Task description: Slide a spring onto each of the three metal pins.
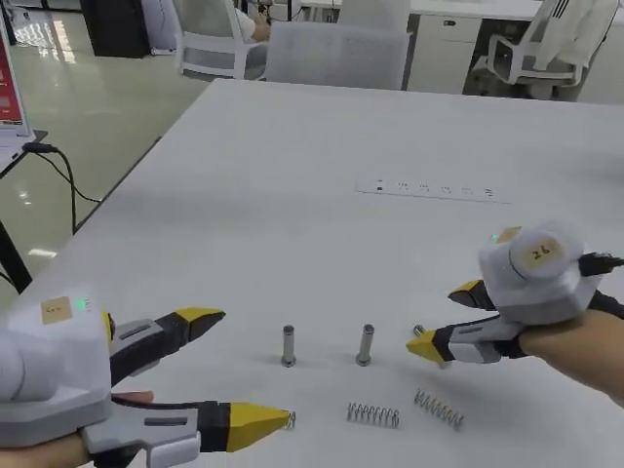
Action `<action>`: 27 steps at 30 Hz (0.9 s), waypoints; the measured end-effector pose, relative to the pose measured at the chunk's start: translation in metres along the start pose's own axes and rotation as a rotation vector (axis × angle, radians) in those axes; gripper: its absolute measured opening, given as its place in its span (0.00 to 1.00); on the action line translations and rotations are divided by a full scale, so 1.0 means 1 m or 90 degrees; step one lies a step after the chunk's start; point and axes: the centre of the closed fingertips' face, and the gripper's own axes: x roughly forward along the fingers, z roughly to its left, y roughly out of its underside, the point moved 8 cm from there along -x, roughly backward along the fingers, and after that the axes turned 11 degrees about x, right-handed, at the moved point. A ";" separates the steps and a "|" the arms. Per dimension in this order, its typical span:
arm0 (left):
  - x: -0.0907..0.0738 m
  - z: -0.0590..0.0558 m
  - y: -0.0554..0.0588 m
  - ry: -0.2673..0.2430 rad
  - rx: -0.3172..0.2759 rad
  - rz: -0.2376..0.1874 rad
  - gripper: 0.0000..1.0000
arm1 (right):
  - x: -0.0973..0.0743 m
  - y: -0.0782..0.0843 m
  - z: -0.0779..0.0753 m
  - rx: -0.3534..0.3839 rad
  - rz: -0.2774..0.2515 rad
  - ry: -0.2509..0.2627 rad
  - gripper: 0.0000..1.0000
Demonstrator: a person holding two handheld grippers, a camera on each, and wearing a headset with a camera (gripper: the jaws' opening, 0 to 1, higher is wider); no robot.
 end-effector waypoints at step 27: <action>0.010 0.001 0.004 0.023 0.002 0.007 0.79 | 0.031 0.002 -0.003 0.083 0.117 0.016 0.21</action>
